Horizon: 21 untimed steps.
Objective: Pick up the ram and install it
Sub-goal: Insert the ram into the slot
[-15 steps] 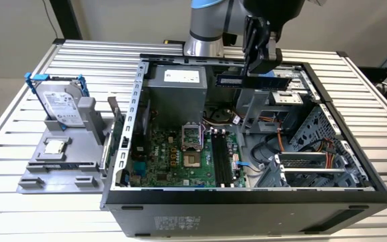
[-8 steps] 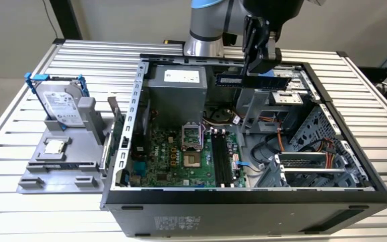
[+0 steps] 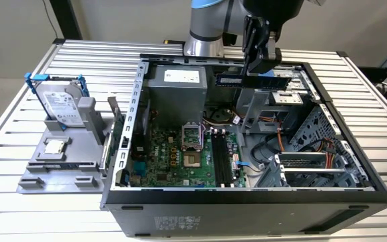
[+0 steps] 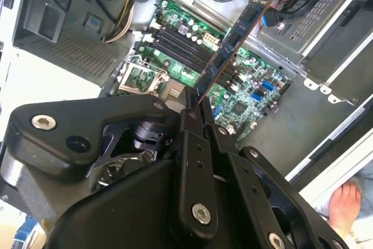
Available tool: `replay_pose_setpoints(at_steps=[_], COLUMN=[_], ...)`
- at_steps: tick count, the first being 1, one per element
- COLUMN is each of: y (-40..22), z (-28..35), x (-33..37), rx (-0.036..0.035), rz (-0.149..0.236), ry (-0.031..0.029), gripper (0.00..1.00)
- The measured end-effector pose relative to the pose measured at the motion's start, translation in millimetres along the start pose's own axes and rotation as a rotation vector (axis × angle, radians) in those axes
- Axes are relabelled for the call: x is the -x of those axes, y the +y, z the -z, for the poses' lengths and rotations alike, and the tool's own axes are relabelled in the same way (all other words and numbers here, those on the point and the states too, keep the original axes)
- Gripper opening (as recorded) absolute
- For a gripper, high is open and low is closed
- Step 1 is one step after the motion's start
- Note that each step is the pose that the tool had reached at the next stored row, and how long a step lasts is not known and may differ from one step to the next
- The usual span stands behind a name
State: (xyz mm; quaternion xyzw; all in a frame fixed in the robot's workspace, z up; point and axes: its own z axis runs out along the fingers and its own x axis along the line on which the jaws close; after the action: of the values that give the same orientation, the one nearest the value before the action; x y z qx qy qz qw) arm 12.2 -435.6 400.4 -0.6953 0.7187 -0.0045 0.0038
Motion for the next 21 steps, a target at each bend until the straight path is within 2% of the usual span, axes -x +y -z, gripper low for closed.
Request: replay_pose_setpoints(at_steps=[3, 7, 21], y=[0.0, 0.0, 0.0], z=[0.0, -0.1, -0.2], x=[0.0, 0.0, 0.0], rx=[0.0, 0.0, 0.0002], rz=[-0.005, -0.044, -0.249], ry=[0.0, 0.0005, 0.0029], gripper=[0.0, 0.0, 0.0])
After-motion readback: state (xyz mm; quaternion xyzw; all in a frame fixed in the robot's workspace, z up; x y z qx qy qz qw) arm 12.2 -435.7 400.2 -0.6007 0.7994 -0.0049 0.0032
